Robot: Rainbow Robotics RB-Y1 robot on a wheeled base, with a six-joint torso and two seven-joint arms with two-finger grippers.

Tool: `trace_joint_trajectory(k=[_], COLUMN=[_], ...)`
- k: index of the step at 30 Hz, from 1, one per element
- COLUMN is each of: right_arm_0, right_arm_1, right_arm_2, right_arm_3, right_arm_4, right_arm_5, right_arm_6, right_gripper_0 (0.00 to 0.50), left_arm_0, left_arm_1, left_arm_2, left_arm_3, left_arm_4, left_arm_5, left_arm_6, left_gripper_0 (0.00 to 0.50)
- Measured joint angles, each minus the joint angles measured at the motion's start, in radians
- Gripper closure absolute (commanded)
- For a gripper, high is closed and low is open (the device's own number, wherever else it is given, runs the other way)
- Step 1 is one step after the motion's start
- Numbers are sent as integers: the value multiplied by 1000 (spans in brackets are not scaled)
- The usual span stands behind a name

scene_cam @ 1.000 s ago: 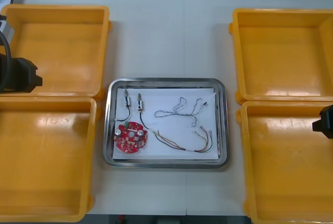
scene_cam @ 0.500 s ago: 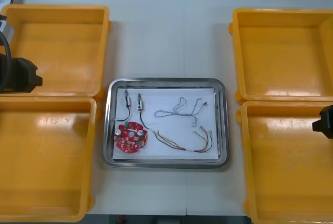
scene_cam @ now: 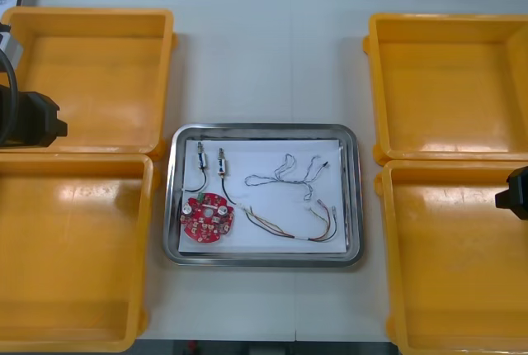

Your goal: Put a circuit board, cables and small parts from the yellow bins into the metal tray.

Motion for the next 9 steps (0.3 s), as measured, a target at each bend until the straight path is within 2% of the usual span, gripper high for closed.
trace_joint_trajectory(k=[9], right_arm_0=[0], right_arm_1=[0], right_arm_2=[0], right_arm_3=[0], right_arm_4=[0], right_arm_5=[0], right_arm_6=[0], right_gripper_0=[0], left_arm_0=[0], left_arm_1=[0], left_arm_2=[0], left_arm_3=[0], left_arm_4=[0], left_arm_5=[0], left_arm_6=[0], left_gripper_0=[0])
